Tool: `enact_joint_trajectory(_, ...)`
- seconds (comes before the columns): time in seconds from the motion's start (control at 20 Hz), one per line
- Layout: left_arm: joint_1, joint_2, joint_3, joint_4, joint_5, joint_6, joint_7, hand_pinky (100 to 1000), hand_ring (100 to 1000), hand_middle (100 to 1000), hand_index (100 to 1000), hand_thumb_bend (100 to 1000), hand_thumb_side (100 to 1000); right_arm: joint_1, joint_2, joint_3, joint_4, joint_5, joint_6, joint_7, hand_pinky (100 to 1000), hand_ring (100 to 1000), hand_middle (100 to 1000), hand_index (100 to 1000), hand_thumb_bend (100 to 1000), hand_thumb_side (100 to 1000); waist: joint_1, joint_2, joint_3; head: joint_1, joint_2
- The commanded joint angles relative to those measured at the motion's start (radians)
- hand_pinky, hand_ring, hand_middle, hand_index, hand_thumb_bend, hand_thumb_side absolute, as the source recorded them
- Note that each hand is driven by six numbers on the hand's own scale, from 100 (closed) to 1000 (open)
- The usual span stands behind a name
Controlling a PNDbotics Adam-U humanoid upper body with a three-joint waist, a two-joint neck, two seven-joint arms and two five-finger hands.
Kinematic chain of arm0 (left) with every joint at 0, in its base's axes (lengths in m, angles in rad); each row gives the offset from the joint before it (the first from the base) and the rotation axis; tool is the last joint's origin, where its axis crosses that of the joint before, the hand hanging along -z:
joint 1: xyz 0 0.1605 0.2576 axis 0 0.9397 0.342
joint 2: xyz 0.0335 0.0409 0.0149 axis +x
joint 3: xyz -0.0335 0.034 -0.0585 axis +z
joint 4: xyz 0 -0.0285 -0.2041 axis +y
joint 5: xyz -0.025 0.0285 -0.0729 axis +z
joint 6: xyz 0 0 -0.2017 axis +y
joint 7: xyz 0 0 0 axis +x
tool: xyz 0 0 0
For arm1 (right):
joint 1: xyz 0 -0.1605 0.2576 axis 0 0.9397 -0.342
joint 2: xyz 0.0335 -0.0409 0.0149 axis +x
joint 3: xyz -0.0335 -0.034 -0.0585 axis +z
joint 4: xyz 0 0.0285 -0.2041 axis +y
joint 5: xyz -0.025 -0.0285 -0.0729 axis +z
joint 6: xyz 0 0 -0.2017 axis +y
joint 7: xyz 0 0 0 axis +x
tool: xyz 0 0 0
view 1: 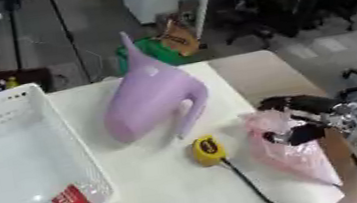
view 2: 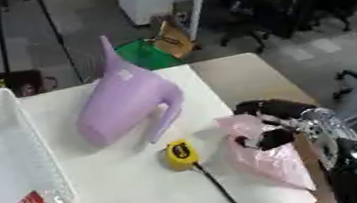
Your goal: Pick up objects on the table and place them in the box.
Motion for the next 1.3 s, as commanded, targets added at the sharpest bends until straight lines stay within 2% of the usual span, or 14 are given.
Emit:
enact_joint_trajectory(0.05, -0.01, 0.003, -0.006, -0.018, 0.002, 0.001, -0.005, 912, 953, 877, 777, 103, 1000, -0.011, -0.071, -0.019, -0.079, -0.035, 0.009, -0.012, 938, 1000, 1000, 1000, 310, 852, -0.003, -0.021, -0.006, -0.003, 0.001)
enact_joint_trajectory(0.2, -0.01, 0.003, -0.006, -0.018, 0.002, 0.001, -0.006, 912, 952, 876, 777, 103, 1000, -0.008, -0.092, -0.028, -0.129, -0.057, 0.033, -0.019, 946, 1000, 1000, 1000, 311, 849, -0.004, -0.022, -0.009, -0.002, 0.002)
enact_joint_trajectory(0.3, -0.01, 0.003, -0.006, -0.018, 0.001, 0.001, -0.007, 912, 952, 876, 777, 103, 1000, -0.003, -0.108, -0.032, -0.139, -0.04, 0.056, -0.028, 962, 1000, 1000, 1000, 319, 844, -0.004, -0.023, -0.01, -0.003, 0.001)
enact_joint_trajectory(0.4, -0.01, 0.002, -0.006, -0.018, 0.001, 0.002, -0.008, 912, 953, 877, 777, 102, 1000, 0.005, -0.12, -0.035, -0.131, -0.005, 0.077, -0.048, 976, 1000, 1000, 1000, 325, 843, -0.005, -0.023, -0.008, -0.005, -0.004)
enact_joint_trajectory(0.7, -0.012, 0.002, -0.007, -0.018, 0.003, 0.005, -0.01, 912, 953, 878, 778, 102, 1000, 0.006, -0.13, -0.039, -0.117, 0.032, 0.09, -0.096, 974, 1000, 1000, 1000, 321, 842, -0.002, -0.021, -0.008, -0.007, -0.005)
enact_joint_trajectory(0.75, -0.012, 0.002, -0.007, -0.018, 0.003, 0.005, -0.01, 913, 953, 879, 778, 100, 1000, 0.006, -0.139, -0.04, -0.108, 0.046, 0.098, -0.103, 1000, 921, 1000, 1000, 326, 863, -0.002, -0.021, -0.008, -0.007, -0.006)
enact_joint_trajectory(0.95, -0.013, 0.001, -0.008, -0.018, 0.004, 0.006, -0.01, 914, 954, 880, 778, 100, 1000, 0.001, -0.16, -0.026, -0.054, 0.152, 0.132, -0.196, 1000, 854, 1000, 1000, 326, 880, 0.0, -0.019, -0.003, -0.011, -0.011)
enact_joint_trajectory(1.1, -0.015, 0.0, -0.008, -0.018, 0.005, 0.007, -0.011, 914, 954, 880, 779, 100, 1000, -0.004, -0.156, -0.009, -0.006, 0.22, 0.129, -0.262, 1000, 885, 1000, 1000, 319, 889, 0.002, -0.018, 0.0, -0.012, -0.012)
enact_joint_trajectory(1.3, -0.015, -0.002, -0.009, -0.018, 0.006, 0.008, -0.012, 914, 955, 880, 779, 100, 1000, -0.017, -0.153, -0.002, 0.062, 0.251, 0.102, -0.294, 1000, 916, 1000, 1000, 312, 896, 0.002, -0.017, 0.001, -0.013, -0.015)
